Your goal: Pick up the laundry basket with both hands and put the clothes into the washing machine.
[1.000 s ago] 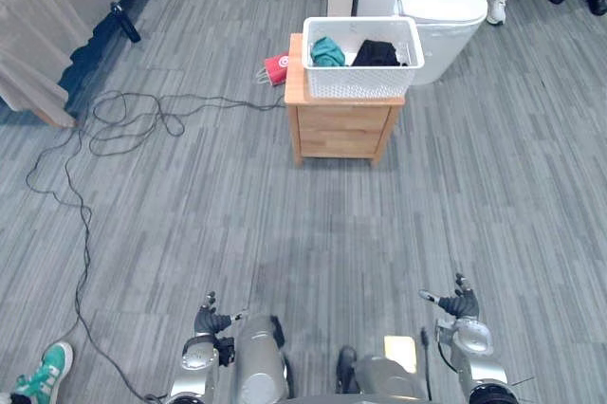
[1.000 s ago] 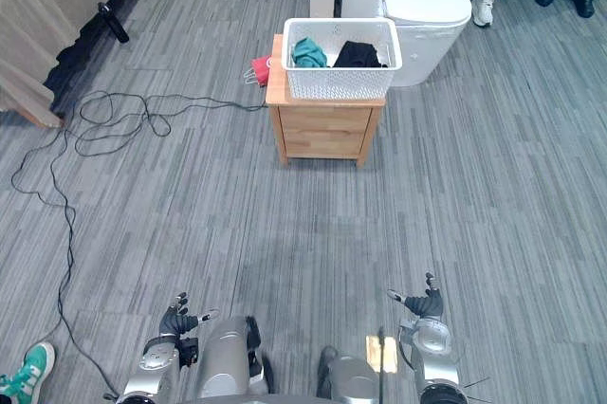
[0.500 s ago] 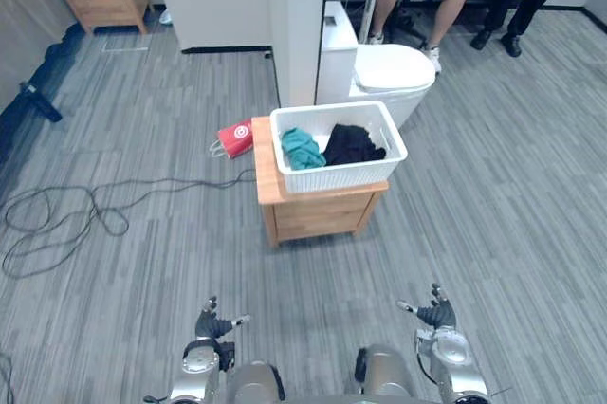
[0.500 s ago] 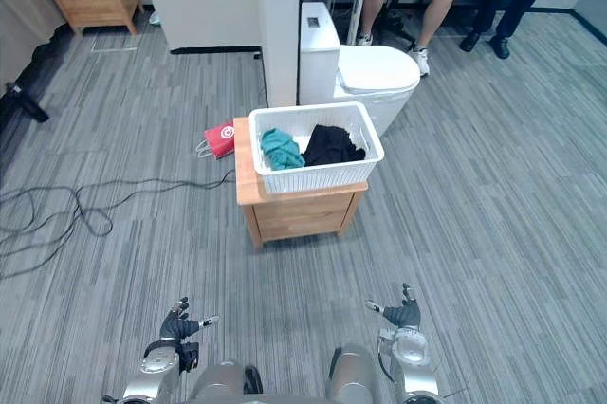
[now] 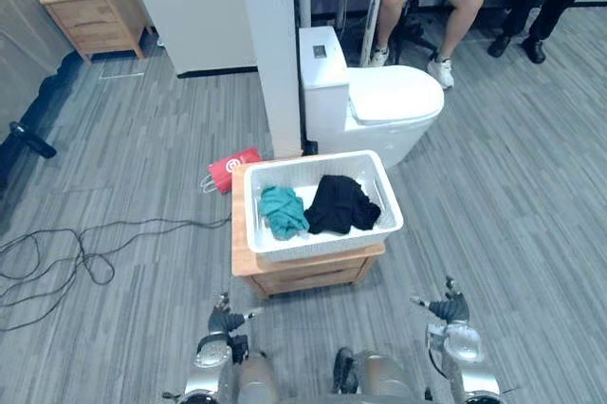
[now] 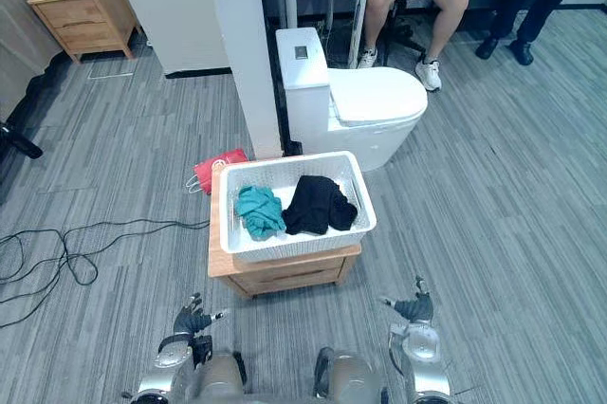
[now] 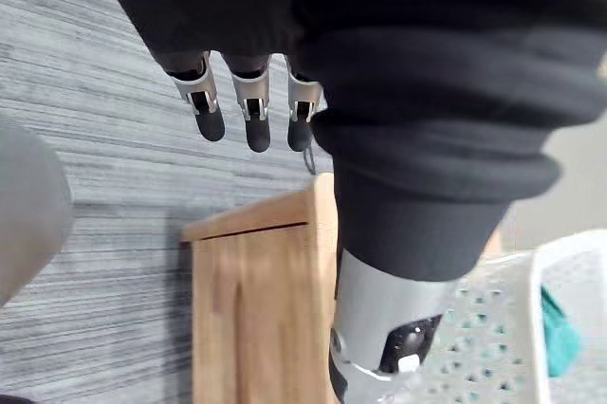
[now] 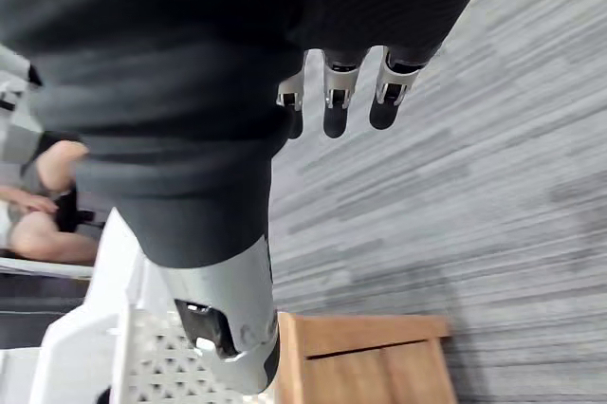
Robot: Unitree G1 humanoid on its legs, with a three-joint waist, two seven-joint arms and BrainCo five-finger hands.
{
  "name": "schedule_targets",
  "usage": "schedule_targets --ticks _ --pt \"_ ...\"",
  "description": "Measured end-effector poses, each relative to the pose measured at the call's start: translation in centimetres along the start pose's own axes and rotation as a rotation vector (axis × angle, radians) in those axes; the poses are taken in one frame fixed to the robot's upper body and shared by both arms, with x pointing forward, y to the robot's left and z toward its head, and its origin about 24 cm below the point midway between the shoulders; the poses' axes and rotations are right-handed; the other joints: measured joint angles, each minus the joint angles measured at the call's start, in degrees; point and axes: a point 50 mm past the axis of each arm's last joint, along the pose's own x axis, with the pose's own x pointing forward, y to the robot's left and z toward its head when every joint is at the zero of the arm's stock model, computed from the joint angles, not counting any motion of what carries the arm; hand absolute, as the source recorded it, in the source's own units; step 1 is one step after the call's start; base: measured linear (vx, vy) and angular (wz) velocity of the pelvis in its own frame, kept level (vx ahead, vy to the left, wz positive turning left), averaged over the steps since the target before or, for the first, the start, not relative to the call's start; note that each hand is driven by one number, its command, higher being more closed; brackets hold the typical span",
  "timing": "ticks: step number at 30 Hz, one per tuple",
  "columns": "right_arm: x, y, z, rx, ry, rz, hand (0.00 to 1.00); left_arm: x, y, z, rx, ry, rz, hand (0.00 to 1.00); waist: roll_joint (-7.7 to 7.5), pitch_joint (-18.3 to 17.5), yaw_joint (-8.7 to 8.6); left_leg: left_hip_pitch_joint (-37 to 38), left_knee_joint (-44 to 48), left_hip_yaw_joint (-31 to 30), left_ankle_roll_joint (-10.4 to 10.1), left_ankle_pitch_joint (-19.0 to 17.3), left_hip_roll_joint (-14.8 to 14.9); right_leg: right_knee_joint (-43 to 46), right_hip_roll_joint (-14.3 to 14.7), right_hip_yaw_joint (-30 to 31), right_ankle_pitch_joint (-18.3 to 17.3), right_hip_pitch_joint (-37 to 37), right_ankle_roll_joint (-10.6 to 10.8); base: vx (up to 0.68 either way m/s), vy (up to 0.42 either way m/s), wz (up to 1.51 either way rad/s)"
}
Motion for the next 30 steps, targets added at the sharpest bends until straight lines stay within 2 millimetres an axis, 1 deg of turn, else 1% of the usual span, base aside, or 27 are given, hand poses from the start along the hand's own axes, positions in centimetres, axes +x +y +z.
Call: schedule_targets --ticks 1,2,3,4,5,6,9,11,12,13,14,15,16,17,18,19,20,21,22,23,24,25,26,27,28,29,30 --pt "0.0 0.0 0.5 0.006 -0.022 -0.004 0.0 0.0 0.0 0.2 -0.005 -0.009 0.001 0.0 -0.02 0.0 0.32 -0.1 -3.9 0.1 0.3 -0.1 -0.8 -0.2 0.0 0.2 -0.2 0.3 0.3 0.23 0.068 -0.17" --pt "-0.1 -0.2 1.3 0.014 -0.058 -0.009 0.0 -0.2 0.2 0.3 -0.014 -0.02 0.005 0.0 0.18 -0.1 0.31 0.1 -11.8 0.0 0.3 0.4 -2.3 -0.1 0.1 0.4 -0.7 0.7 1.2 0.22 0.111 -0.13" --pt "-0.2 -0.7 2.1 0.016 -0.096 -0.021 0.0 -0.4 0.2 -0.1 -0.025 -0.014 0.007 0.0 1.33 -0.7 0.34 1.2 -20.4 -0.6 0.3 5.3 -3.5 0.2 0.9 0.5 -1.6 0.9 2.6 0.22 0.132 -0.14" --pt "-0.3 -0.7 2.4 0.021 -0.112 -0.024 0.0 -0.5 0.4 -0.2 -0.03 -0.012 0.011 0.0 1.31 -0.8 0.37 1.7 -21.6 -0.6 0.3 5.4 -3.6 0.5 1.1 1.1 -2.2 0.9 3.3 0.23 0.152 -0.1" --pt "-0.6 -0.7 2.8 0.031 -0.134 -0.026 0.0 -0.7 0.9 -0.3 -0.04 -0.013 0.025 0.0 -0.19 -1.1 0.39 3.1 -23.3 -0.3 0.3 5.6 -5.2 0.9 -0.2 1.8 -2.5 1.1 3.8 0.26 0.159 -0.05" --pt "-1.1 -1.1 3.8 0.035 -0.19 -0.037 0.0 -1.1 1.4 -0.1 -0.062 -0.038 0.038 0.0 -1.37 -1.6 0.38 4.3 -25.5 0.5 0.6 5.7 -7.1 0.4 -1.8 2.5 -3.1 1.4 4.9 0.24 0.147 -0.01" --pt "-1.2 -1.4 5.5 0.031 -0.274 -0.057 0.0 -1.7 2.2 0.1 -0.107 -0.077 0.064 0.0 -1.5 -1.7 0.38 5.7 -27.1 1.3 0.7 5.7 -8.4 -1.4 -2.6 3.2 -2.8 2.4 5.5 0.15 0.099 -0.06" --pt "-1.1 -1.3 6.7 0.016 -0.327 -0.055 0.0 -2.1 2.9 1.4 -0.152 -0.15 0.094 0.0 -1.51 -1.7 0.49 6.5 -28.6 1.7 0.8 5.7 -9.0 -3.6 -2.7 3.5 -2.3 3.3 6.2 0.12 0.06 -0.04" --pt "-1.0 -1.3 7.0 0.01 -0.339 -0.05 0.0 -2.2 3.0 1.7 -0.16 -0.168 0.097 0.0 -1.5 -1.7 0.48 6.4 -28.8 1.7 0.9 5.7 -9.1 -4.0 -2.7 3.6 -2.2 3.3 6.3 0.1 0.042 -0.09" --pt "-0.7 -1.1 7.8 -0.017 -0.367 -0.034 0.0 -2.1 3.3 2.2 -0.164 -0.19 0.107 0.0 -1.3 -1.8 0.52 6.5 -29.2 1.7 0.9 5.7 -9.5 -4.6 -2.6 4.0 -2.0 3.0 6.5 0.08 0.034 -0.13" --pt "-0.4 -0.8 8.8 -0.05 -0.403 -0.017 0.0 -2.1 3.3 2.6 -0.176 -0.202 0.112 0.0 -0.85 -1.8 0.43 6.4 -30.0 1.7 1.1 5.9 -9.7 -5.5 -2.4 4.2 -1.3 3.0 6.6 0.07 0.027 -0.14" --pt "-0.2 -0.6 9.4 -0.071 -0.424 -0.009 0.0 -2.0 3.1 2.9 -0.181 -0.211 0.107 0.0 -0.6 -1.7 0.33 6.2 -30.4 1.7 1.3 6.1 -9.6 -6.1 -2.3 4.3 -0.9 3.0 6.5 0.07 0.015 -0.13" --pt "0.3 -0.3 10.6 -0.102 -0.46 0.005 0.0 -1.7 2.6 3.6 -0.194 -0.23 0.092 0.0 -0.02 -1.4 0.28 5.7 -30.7 1.5 1.6 6.3 -9.6 -7.1 -1.9 4.4 -0.1 2.8 6.4 0.05 0.007 -0.06" --pt "0.9 0.1 11.9 -0.133 -0.492 0.019 0.0 -1.4 1.7 4.8 -0.189 -0.259 0.059 0.0 0.73 -1.0 0.2 4.9 -30.8 1.0 1.7 6.4 -9.6 -7.5 -1.7 4.4 0.5 2.2 6.0 0.0 0.0 0.0" --pt "1.2 0.3 12.5 -0.145 -0.505 0.024 0.0 -1.3 1.1 5.6 -0.183 -0.28 0.042 0.0 1.01 -0.8 0.27 4.3 -30.9 0.8 2.1 6.9 -9.6 -7.4 -1.7 4.4 0.7 1.6 5.9 -0.01 0.008 0.1" --pt "1.8 0.8 13.8 -0.169 -0.534 0.039 0.0 -1.0 -0.2 7.3 -0.17 -0.329 0.004 0.0 1.37 -0.6 0.26 2.8 -31.6 0.0 2.7 8.1 -10.1 -7.3 -1.7 4.4 1.3 0.0 5.7 -0.03 0.0 0.14" --pt "2.1 1.4 14.9 -0.184 -0.558 0.053 0.0 -0.8 -1.1 8.7 -0.164 -0.37 -0.027 0.0 1.62 -0.1 0.24 2.1 -32.5 -0.7 2.5 9.0 -10.4 -7.3 -1.7 4.4 1.5 -0.9 5.4 -0.05 -0.004 0.15" --pt "2.5 2.6 16.8 -0.203 -0.593 0.077 0.0 -0.6 -2.7 11.2 -0.155 -0.433 -0.072 0.0 2.26 1.9 0.23 1.8 -33.2 -1.1 2.5 9.8 -10.4 -7.5 -1.7 4.4 2.3 -1.4 5.4 -0.05 0.001 0.09" --pt "2.6 2.8 17.1 -0.206 -0.597 0.082 0.0 -0.5 -3.0 11.7 -0.15 -0.444 -0.079 0.0 2.29 2.3 0.22 1.8 -33.4 -1.2 2.4 10.0 -10.4 -7.5 -1.7 4.4 2.3 -1.5 5.3 -0.1 0.002 0.08" --pt "2.9 3.9 18.5 -0.215 -0.611 0.102 0.0 -0.2 -4.4 13.7 -0.128 -0.485 -0.113 0.0 2.39 2.6 0.28 0.1 -33.9 -1.6 2.5 10.8 -10.5 -7.4 -1.8 4.3 2.6 -3.3 5.2 -0.09 -0.003 0.07" --pt "3.0 4.3 19.0 -0.221 -0.618 0.109 0.0 -0.1 -4.9 14.5 -0.116 -0.502 -0.125 0.0 2.44 2.9 0.26 -0.4 -34.1 -1.8 2.6 11.2 -10.5 -7.4 -1.8 4.2 2.9 -3.9 5.1 -0.08 -0.01 0.06" --pt "3.2 4.7 20.0 -0.224 -0.629 0.114 0.0 0.0 -5.5 15.7 -0.101 -0.525 -0.134 0.0 2.41 4.1 0.24 -0.7 -34.6 -2.2 2.3 11.9 -10.5 -7.4 -1.7 4.2 3.4 -4.3 4.9 -0.06 -0.009 0.05" --pt "3.4 4.9 21.1 -0.218 -0.639 0.11 0.0 0.1 -6.2 17.0 -0.081 -0.55 -0.15 0.0 2.42 5.5 0.23 -1.1 -34.7 -2.6 2.5 12.5 -10.6 -7.3 -1.7 4.2 3.6 -4.7 4.8 -0.1 -0.01 0.03" --pt "3.7 5.2 22.6 -0.211 -0.642 0.102 0.0 0.1 -7.2 18.7 -0.047 -0.58 -0.168 0.0 2.44 7.2 0.2 -1.9 -34.7 -3.0 2.5 12.7 -10.6 -7.0 -1.7 4.3 3.7 -5.7 4.8 -0.11 -0.008 0.04" --pt "3.9 5.3 23.2 -0.203 -0.641 0.097 0.0 0.2 -7.5 19.3 -0.036 -0.59 -0.165 0.0 2.41 7.7 0.17 -2.3 -34.9 -3.2 2.4 13.1 -10.6 -6.8 -1.7 4.3 3.8 -6.2 4.8 -0.15 -0.003 0.02" --pt "4.1 5.2 24.1 -0.202 -0.644 0.084 0.0 0.2 -7.8 20.7 -0.019 -0.62 -0.146 0.0 2.47 8.5 0.32 -3.1 -35.8 -3.5 2.5 14.5 -10.8 -6.8 -1.7 4.3 4.5 -7.3 4.5 -0.12 0.0 0.04" --pt "4.5 5.4 24.7 -0.219 -0.627 0.08 0.0 0.6 -7.9 21.7 0.023 -0.625 -0.129 0.0 2.44 8.8 0.3 -3.7 -37.0 -3.8 2.5 15.9 -11.0 -6.9 -1.8 4.3 5.1 -8.4 4.5 -0.15 -0.002 0.05"
